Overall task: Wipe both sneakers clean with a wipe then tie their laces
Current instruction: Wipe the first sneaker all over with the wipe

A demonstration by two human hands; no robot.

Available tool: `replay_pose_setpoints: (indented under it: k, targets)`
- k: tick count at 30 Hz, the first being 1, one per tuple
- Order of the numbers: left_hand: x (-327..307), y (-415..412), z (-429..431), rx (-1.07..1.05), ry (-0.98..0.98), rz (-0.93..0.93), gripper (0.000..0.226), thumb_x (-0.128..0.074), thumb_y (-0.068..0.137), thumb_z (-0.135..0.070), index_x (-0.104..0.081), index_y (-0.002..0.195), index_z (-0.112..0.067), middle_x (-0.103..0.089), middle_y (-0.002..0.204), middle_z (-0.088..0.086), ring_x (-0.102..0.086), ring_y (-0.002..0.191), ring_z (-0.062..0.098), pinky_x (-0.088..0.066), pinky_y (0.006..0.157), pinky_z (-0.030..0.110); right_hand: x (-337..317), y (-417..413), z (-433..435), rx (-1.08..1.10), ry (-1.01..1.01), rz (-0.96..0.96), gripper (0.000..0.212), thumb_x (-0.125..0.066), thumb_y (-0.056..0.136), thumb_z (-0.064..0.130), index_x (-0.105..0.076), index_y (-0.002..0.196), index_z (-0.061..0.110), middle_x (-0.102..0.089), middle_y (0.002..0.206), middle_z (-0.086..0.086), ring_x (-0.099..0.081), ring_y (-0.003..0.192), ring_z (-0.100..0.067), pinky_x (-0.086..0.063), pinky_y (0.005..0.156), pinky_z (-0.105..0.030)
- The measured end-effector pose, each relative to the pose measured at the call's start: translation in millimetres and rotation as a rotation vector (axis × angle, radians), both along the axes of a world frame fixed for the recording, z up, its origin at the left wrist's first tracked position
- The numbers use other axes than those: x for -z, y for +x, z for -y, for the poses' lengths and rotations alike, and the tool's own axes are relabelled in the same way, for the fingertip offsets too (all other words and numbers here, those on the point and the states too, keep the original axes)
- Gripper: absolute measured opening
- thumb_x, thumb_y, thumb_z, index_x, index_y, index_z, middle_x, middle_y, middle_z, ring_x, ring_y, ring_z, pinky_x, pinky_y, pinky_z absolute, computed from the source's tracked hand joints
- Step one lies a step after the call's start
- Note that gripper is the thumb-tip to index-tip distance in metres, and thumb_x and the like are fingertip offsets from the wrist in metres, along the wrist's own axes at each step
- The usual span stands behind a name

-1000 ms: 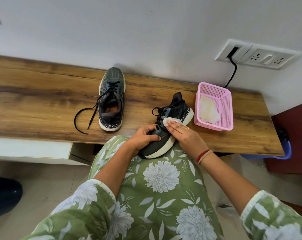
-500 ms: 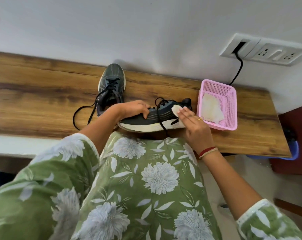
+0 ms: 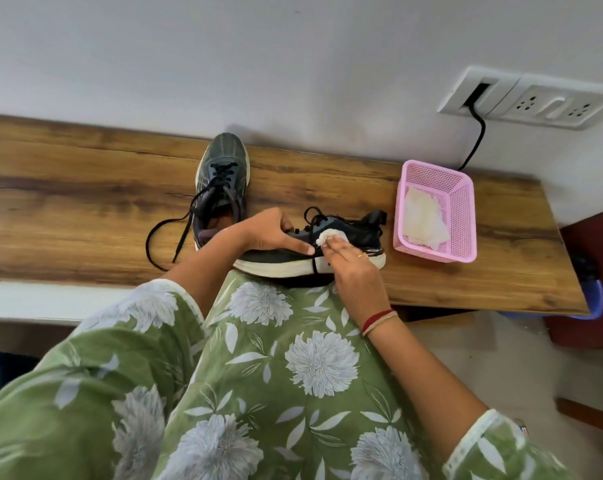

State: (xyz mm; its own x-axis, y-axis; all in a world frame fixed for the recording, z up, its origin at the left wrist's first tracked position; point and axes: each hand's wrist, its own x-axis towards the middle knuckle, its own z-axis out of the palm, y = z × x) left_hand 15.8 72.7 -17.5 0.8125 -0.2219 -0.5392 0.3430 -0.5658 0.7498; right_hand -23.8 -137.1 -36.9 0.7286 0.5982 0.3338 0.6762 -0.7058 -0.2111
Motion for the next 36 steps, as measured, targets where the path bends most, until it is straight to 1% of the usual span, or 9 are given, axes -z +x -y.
replay_pose_setpoints:
  k: [3, 5, 9, 13, 16, 20, 25, 30, 36]
  targets:
    - [-1.9, -3.5, -1.1, 0.041, 0.002, -0.048, 0.058, -0.081, 0.063, -0.050, -0.035, 0.045, -0.021, -0.029, 0.046, -0.003, -0.024, 0.047, 0.017, -0.016, 0.052, 0.032, -2.2, -1.2, 7.4, -0.248, -0.075, 0.073, 0.031, -0.048, 0.085, 0.000, -0.065, 0.111, 0.001, -0.064, 0.118, -0.014, -0.060, 0.111, -0.024, -0.038, 0.103, -0.030]
    - [-7.7, -7.5, -0.8, -0.090, -0.070, -0.070, 0.043, -0.071, 0.068, -0.056, -0.048, 0.063, -0.019, -0.043, 0.059, 0.001, -0.037, 0.056, 0.018, -0.026, 0.055, 0.032, -5.1, 7.6, 16.4, -0.367, -0.122, 0.093, 0.033, -0.054, 0.082, -0.004, -0.063, 0.114, 0.000, -0.063, 0.119, -0.014, -0.060, 0.112, -0.025, -0.041, 0.101, -0.032]
    - [-4.6, -5.8, -5.1, -0.295, -0.043, -0.084, 0.030, -0.052, 0.092, -0.042, -0.050, 0.102, -0.013, -0.056, 0.097, 0.004, -0.051, 0.088, 0.016, -0.038, 0.068, 0.027, -10.3, 19.1, 14.9, -0.175, -0.040, 0.006, 0.050, -0.065, 0.070, -0.016, -0.062, 0.117, 0.002, -0.065, 0.114, -0.014, -0.063, 0.104, -0.026, -0.051, 0.093, -0.037]
    - [1.2, -5.6, -14.1, -0.256, 0.032, 0.077, 0.045, -0.072, 0.067, -0.048, -0.059, 0.071, -0.006, -0.065, 0.082, 0.018, -0.060, 0.068, 0.020, -0.050, 0.065, 0.042, -8.6, 11.3, -0.7, 0.047, 0.114, -0.137, 0.051, -0.059, 0.070, -0.018, -0.063, 0.116, 0.002, -0.061, 0.121, -0.015, -0.061, 0.105, -0.028, -0.049, 0.091, -0.035]
    - [-5.0, -13.0, -17.9, -0.289, 0.073, 0.189, 0.032, -0.076, 0.077, -0.038, -0.058, 0.082, -0.012, -0.068, 0.088, 0.009, -0.063, 0.069, 0.014, -0.055, 0.065, 0.034, -5.2, 9.8, -2.1, 0.049, 0.080, -0.153, 0.049, -0.059, 0.065, -0.020, -0.066, 0.111, -0.001, -0.063, 0.116, -0.017, -0.062, 0.103, -0.032, -0.047, 0.092, -0.039]
    - [-11.0, -43.7, -15.0, 0.069, 0.382, 0.290, 0.076, -0.063, 0.072, -0.070, -0.043, 0.126, -0.019, -0.059, 0.110, -0.003, -0.060, 0.095, 0.017, -0.050, 0.083, 0.033, -7.8, 9.5, -10.7, 0.062, 0.057, -0.125, 0.043, -0.055, 0.067, -0.015, -0.066, 0.107, -0.003, -0.066, 0.110, -0.017, -0.062, 0.102, -0.033, -0.046, 0.093, -0.037]
    - [16.8, -71.2, -11.5, 0.087, 0.718, 0.594, 0.101, -0.035, 0.055, -0.093, -0.045, 0.126, -0.022, -0.069, 0.096, -0.003, -0.066, 0.085, 0.019, -0.044, 0.061, 0.028, -4.9, -6.9, -35.4, 0.098, 0.084, -0.189, 0.038, -0.061, 0.075, -0.011, -0.065, 0.111, 0.000, -0.066, 0.111, -0.014, -0.060, 0.107, -0.029, -0.038, 0.100, -0.032]
    - [21.9, -81.1, -16.1, -0.008, 0.599, 0.738, 0.089, -0.046, 0.057, -0.087, -0.053, 0.116, -0.020, -0.069, 0.082, -0.005, -0.067, 0.072, 0.018, -0.040, 0.055, 0.024, -7.3, -17.3, -36.6, -0.081, 0.004, -0.122, 0.038, -0.061, 0.074, -0.009, -0.065, 0.110, 0.000, -0.066, 0.112, -0.014, -0.061, 0.106, -0.029, -0.039, 0.099, -0.034]
    - [18.8, -79.5, -5.9, -0.038, 0.657, 0.777, 0.084, -0.046, 0.060, -0.084, -0.052, 0.114, -0.020, -0.066, 0.066, -0.005, -0.064, 0.060, 0.020, -0.032, 0.048, 0.025, -4.8, -15.3, -32.6, 0.043, -0.014, -0.107, 0.042, -0.062, 0.074, -0.010, -0.062, 0.116, -0.001, -0.064, 0.114, -0.015, -0.061, 0.108, -0.029, -0.042, 0.098, -0.038]
